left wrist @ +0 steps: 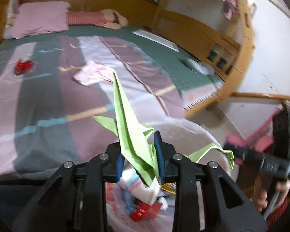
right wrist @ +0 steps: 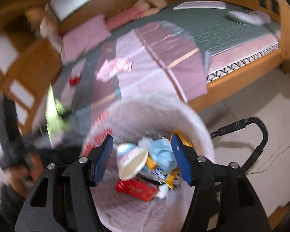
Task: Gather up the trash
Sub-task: 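Carry the mask and crane over the bin and open both grippers, then grasp the pink tissue with the right gripper while the left grasps the red snack wrapper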
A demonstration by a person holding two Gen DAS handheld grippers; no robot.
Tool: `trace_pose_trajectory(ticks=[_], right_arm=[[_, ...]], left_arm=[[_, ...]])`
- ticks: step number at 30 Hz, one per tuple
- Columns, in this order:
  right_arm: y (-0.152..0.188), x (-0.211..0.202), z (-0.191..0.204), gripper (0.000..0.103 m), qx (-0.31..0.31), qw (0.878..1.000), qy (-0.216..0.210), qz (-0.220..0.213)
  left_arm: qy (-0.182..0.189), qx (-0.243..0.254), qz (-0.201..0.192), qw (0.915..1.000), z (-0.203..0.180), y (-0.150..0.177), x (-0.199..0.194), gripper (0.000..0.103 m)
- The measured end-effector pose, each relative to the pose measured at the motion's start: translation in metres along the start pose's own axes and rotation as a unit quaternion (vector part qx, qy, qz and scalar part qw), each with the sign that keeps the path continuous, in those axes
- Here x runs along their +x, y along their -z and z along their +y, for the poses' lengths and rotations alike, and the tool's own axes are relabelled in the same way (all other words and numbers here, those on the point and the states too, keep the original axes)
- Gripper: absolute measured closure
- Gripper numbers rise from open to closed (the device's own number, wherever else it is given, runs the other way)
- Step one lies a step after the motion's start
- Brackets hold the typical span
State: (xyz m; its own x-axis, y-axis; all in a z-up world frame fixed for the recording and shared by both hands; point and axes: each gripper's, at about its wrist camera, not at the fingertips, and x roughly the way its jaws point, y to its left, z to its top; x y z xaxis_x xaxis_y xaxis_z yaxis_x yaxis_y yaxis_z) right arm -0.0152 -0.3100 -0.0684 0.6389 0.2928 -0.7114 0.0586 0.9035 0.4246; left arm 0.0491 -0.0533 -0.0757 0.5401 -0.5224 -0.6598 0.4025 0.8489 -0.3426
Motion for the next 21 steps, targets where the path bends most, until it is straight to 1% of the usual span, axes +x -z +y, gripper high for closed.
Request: trace_pose_trajectory(ticks=[1,2,3,5,7,8,10,13,15,16,18,19,21], right_arm=[[-0.002,-0.002,-0.001,0.038,0.007,1.000,-0.002,-0.008],[-0.004,-0.004,-0.002,0.036,0.013,1.000,-0.001,-0.015],[-0.005,-0.005,-0.003,0.035,0.018,1.000,0.003,-0.020],[-0.008,-0.006,-0.004,0.035,0.024,0.999,0.006,-0.025],[-0.009,-0.004,-0.004,0.035,0.030,0.999,0.006,-0.023],[-0.010,-0.001,-0.003,0.034,0.033,0.999,0.008,-0.020],[-0.011,0.001,-0.001,0.034,0.033,0.999,0.009,-0.017],[-0.015,0.009,0.009,0.034,0.024,1.000,0.015,-0.012],[-0.020,0.018,0.019,0.034,0.013,1.000,0.019,-0.007],[-0.022,0.022,0.023,0.034,0.009,1.000,0.021,-0.004],[-0.029,0.034,0.036,0.034,-0.001,1.000,0.027,0.003],[-0.035,0.044,0.044,0.034,-0.006,1.000,0.028,0.007],[-0.048,0.059,0.055,0.034,-0.008,1.000,0.025,0.010]], left_arm=[[0.011,0.004,0.006,0.9999,-0.003,0.003,0.001,0.067],[0.019,0.007,0.011,0.9997,-0.005,0.004,0.003,0.050],[0.028,0.010,0.015,0.9994,-0.008,0.006,0.003,0.028],[0.040,0.008,0.017,0.9990,-0.009,0.008,0.003,0.013],[0.062,0.003,0.025,0.9978,-0.008,0.009,0.004,0.010],[0.063,-0.001,0.027,0.9976,-0.006,0.009,0.005,0.007],[0.043,-0.010,0.021,0.9988,0.000,0.008,0.005,0.007],[-0.021,-0.040,-0.011,0.9989,0.022,0.002,-0.001,0.007],[-0.075,-0.061,-0.030,0.9949,0.040,-0.002,-0.006,0.007],[-0.114,-0.065,-0.041,0.9904,0.050,-0.004,-0.009,0.007],[-0.172,-0.062,-0.053,0.9817,0.062,-0.008,-0.014,0.007],[-0.202,-0.063,-0.060,0.9755,0.071,-0.012,-0.016,0.007],[-0.220,-0.082,-0.069,0.9696,0.087,-0.020,-0.022,0.007]])
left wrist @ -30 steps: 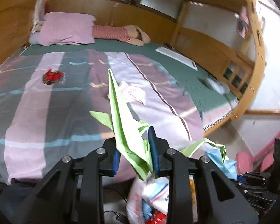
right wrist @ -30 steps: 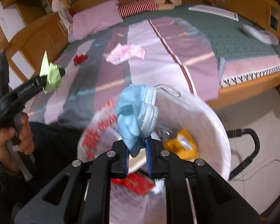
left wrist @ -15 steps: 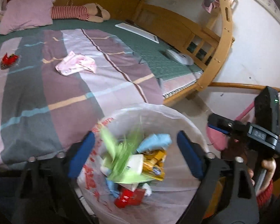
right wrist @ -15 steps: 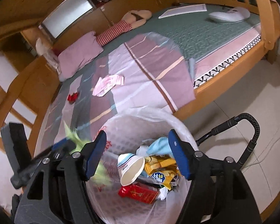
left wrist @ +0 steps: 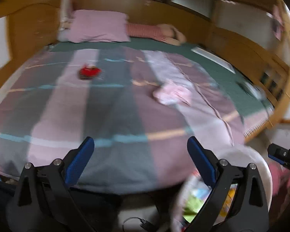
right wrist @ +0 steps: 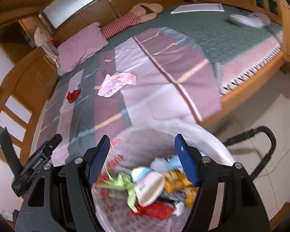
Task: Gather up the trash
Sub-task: 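Grasp the pink tissue with the right gripper while the left grasps the red snack wrapper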
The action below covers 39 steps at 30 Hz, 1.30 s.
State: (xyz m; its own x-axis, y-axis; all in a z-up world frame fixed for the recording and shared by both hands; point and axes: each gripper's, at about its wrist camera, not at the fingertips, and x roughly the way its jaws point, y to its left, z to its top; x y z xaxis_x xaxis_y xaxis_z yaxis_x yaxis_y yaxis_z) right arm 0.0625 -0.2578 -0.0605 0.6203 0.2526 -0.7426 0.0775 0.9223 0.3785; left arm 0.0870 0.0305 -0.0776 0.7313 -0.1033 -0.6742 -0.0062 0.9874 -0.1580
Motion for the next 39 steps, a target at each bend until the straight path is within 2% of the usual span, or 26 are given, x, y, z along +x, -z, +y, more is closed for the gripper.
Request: trace_pose_trajectory(ticks=[4,7,11,16,19,21,22,24,32,35,37,38,39], right_arm=[[-0.042,0.049,0.033,0.034,0.014,1.000,-0.011,-0.001],[-0.069,0.088,0.058,0.034,0.018,1.000,-0.022,0.009],[-0.098,0.152,0.085,0.034,0.032,0.999,-0.022,0.027],[-0.119,0.234,0.095,0.034,0.058,0.995,0.036,0.067],[-0.121,0.257,0.100,0.035,0.040,0.995,0.061,0.065],[-0.120,0.268,0.108,0.065,-0.002,0.995,0.069,0.070],[-0.118,0.269,0.108,0.068,-0.013,0.995,0.066,0.072],[-0.116,0.270,0.110,0.082,-0.036,0.995,0.052,0.077],[-0.109,0.240,0.110,0.084,-0.087,0.992,0.001,0.086],[-0.107,0.216,0.108,0.084,-0.098,0.992,-0.026,0.081],[-0.105,0.201,0.106,0.084,-0.105,0.991,-0.042,0.076],[-0.103,0.190,0.103,0.084,-0.105,0.990,-0.058,0.074],[-0.103,0.184,0.100,0.084,-0.103,0.990,-0.067,0.074]], left_arm=[[-0.023,-0.053,-0.011,0.9983,0.048,-0.032,0.010,0.007],[-0.033,-0.107,-0.013,0.9936,0.092,-0.054,0.019,0.007],[-0.063,-0.128,-0.012,0.9897,0.125,-0.071,0.032,0.007],[-0.091,-0.136,0.014,0.9865,0.133,-0.076,0.055,0.007],[-0.104,-0.126,0.017,0.9863,0.132,-0.085,0.066,0.007],[-0.120,-0.112,0.010,0.9863,0.129,-0.094,0.073,0.007],[-0.130,-0.103,0.008,0.9862,0.126,-0.098,0.078,0.007],[-0.138,-0.088,0.010,0.9865,0.119,-0.101,0.084,0.007],[-0.157,-0.043,0.024,0.9864,0.100,-0.108,0.102,0.007],[-0.120,-0.055,0.045,0.9903,0.110,-0.120,0.118,0.007],[-0.096,-0.103,0.036,0.9894,0.135,-0.136,0.130,0.024],[-0.103,-0.128,0.027,0.9861,0.149,-0.144,0.136,0.039],[-0.111,-0.149,0.026,0.9822,0.163,-0.153,0.145,0.041]])
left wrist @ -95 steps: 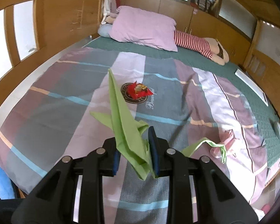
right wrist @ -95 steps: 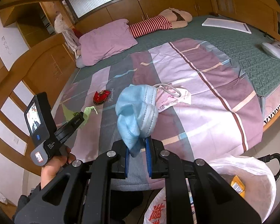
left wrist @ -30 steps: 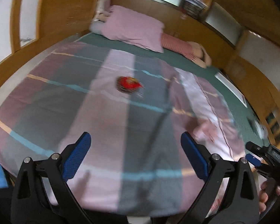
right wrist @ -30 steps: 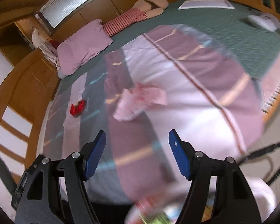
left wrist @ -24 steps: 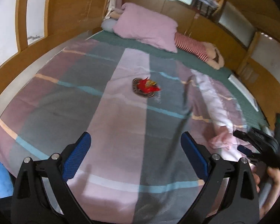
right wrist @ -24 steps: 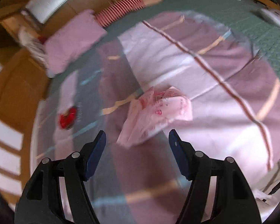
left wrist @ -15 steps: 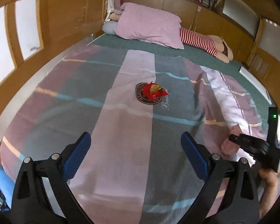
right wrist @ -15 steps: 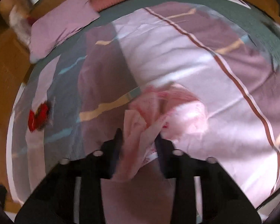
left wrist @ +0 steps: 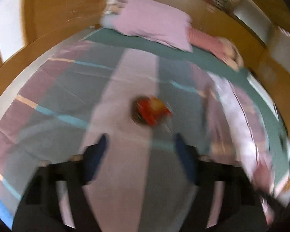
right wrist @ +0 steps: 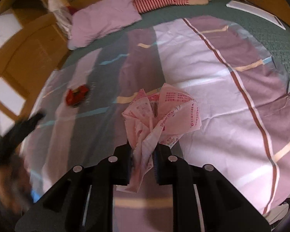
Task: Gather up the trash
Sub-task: 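Grasp the pink tissue with the right gripper while the left grasps the red snack wrapper, then carry the tissue and wrapper over the bin and open both grippers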
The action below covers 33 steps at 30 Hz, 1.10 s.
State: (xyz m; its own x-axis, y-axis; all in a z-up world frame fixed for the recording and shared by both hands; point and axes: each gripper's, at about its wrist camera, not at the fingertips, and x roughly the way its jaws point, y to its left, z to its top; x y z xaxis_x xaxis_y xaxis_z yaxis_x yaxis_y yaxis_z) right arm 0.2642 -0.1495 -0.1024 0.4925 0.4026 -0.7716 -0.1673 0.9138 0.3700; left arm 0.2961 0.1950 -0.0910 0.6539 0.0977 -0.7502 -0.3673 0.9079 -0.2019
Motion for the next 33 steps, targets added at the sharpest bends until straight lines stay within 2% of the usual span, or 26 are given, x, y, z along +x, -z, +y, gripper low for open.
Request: trace_pose_trajectory(ticks=[2,4,5,6,8,11,13,15,16,20,25,29,33], right_arm=[[0.008,-0.018,-0.007,0.084,0.006,1.000,-0.015,-0.005],[0.018,-0.037,-0.017,0.084,0.016,1.000,-0.018,-0.016],[0.022,-0.045,-0.023,0.084,0.023,0.999,-0.015,-0.022],[0.025,-0.051,-0.026,0.084,0.026,0.999,-0.011,-0.026],[0.034,-0.065,-0.034,0.084,0.033,0.999,0.002,-0.037],[0.044,-0.079,-0.043,0.084,0.044,0.998,0.008,-0.046],[0.049,-0.087,-0.047,0.084,0.050,0.997,0.011,-0.050],[0.054,-0.095,-0.049,0.084,0.046,0.997,0.023,-0.056],[0.055,-0.098,-0.049,0.084,0.042,0.997,0.028,-0.059],[0.060,-0.106,-0.048,0.084,0.034,0.997,0.033,-0.067],[0.068,-0.120,-0.042,0.084,0.023,0.996,0.025,-0.079],[0.085,-0.138,-0.029,0.084,-0.005,0.996,0.023,-0.086],[0.103,-0.157,-0.022,0.084,-0.023,0.997,0.021,-0.076]], left_arm=[[0.003,-0.012,0.004,0.9999,0.005,-0.016,0.019,0.040],[0.007,0.003,0.010,0.9999,-0.001,-0.028,0.040,0.031],[0.007,0.016,0.015,0.9997,-0.007,-0.031,0.050,0.022],[0.007,0.026,0.018,0.9995,-0.012,-0.033,0.059,0.017],[0.006,0.052,0.028,0.9982,-0.027,-0.034,0.079,0.015],[-0.016,0.085,0.058,0.9946,-0.047,-0.030,0.112,0.015],[-0.024,0.102,0.075,0.9917,-0.055,-0.023,0.130,0.027],[-0.022,0.113,0.088,0.9894,-0.058,-0.017,0.137,0.078],[-0.019,0.114,0.086,0.9895,-0.058,-0.014,0.135,0.083],[-0.005,0.106,0.027,0.9940,-0.057,-0.012,0.090,0.086],[0.009,0.124,-0.051,0.9909,-0.068,0.009,-0.008,0.087],[0.007,0.132,-0.093,0.9868,-0.078,0.062,-0.100,0.086],[0.030,0.131,-0.092,0.9866,-0.083,0.134,-0.167,0.086]])
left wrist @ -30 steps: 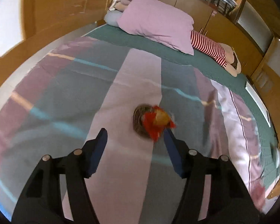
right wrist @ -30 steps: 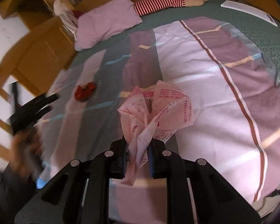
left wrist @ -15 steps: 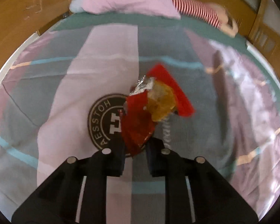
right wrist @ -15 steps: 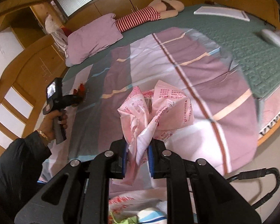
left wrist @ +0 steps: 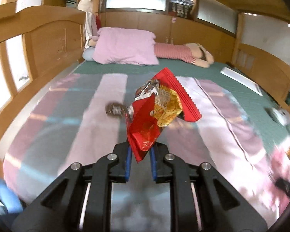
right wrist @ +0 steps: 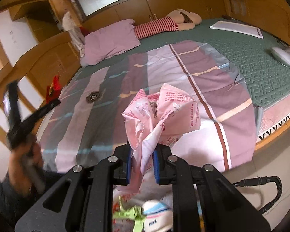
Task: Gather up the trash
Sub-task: 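Carry the tissue and wrapper over the bin and open both grippers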
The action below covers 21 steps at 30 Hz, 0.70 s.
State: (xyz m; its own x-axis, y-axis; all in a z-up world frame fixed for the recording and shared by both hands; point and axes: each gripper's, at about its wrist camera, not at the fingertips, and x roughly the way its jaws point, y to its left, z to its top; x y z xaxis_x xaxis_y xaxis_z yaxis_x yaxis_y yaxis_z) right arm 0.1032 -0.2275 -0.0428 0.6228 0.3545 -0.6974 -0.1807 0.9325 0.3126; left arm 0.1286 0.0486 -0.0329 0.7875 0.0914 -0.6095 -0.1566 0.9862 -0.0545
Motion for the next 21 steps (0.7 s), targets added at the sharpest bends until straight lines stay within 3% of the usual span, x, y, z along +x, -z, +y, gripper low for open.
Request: trace_pose_trajectory(ticks=[3,8,14,17,21], right_arm=[[0.010,-0.016,0.007,0.084,-0.018,1.000,0.011,0.006],[0.033,-0.047,0.013,0.085,-0.043,0.998,0.037,0.001],[0.056,-0.077,-0.006,0.084,-0.023,0.997,0.072,-0.001],[0.063,-0.089,-0.014,0.084,-0.014,0.997,0.082,-0.004],[0.069,-0.096,-0.016,0.084,-0.006,0.997,0.079,-0.008]], left_arm=[[0.023,0.020,0.015,0.9994,-0.022,0.039,-0.038,0.086],[0.068,0.094,0.033,0.9927,-0.059,0.085,-0.079,0.086],[0.095,0.129,0.041,0.9862,-0.072,0.103,-0.092,0.087],[0.141,0.149,0.067,0.9764,-0.080,0.112,-0.091,0.086],[0.200,0.174,0.119,0.9568,-0.100,0.132,-0.080,0.085]])
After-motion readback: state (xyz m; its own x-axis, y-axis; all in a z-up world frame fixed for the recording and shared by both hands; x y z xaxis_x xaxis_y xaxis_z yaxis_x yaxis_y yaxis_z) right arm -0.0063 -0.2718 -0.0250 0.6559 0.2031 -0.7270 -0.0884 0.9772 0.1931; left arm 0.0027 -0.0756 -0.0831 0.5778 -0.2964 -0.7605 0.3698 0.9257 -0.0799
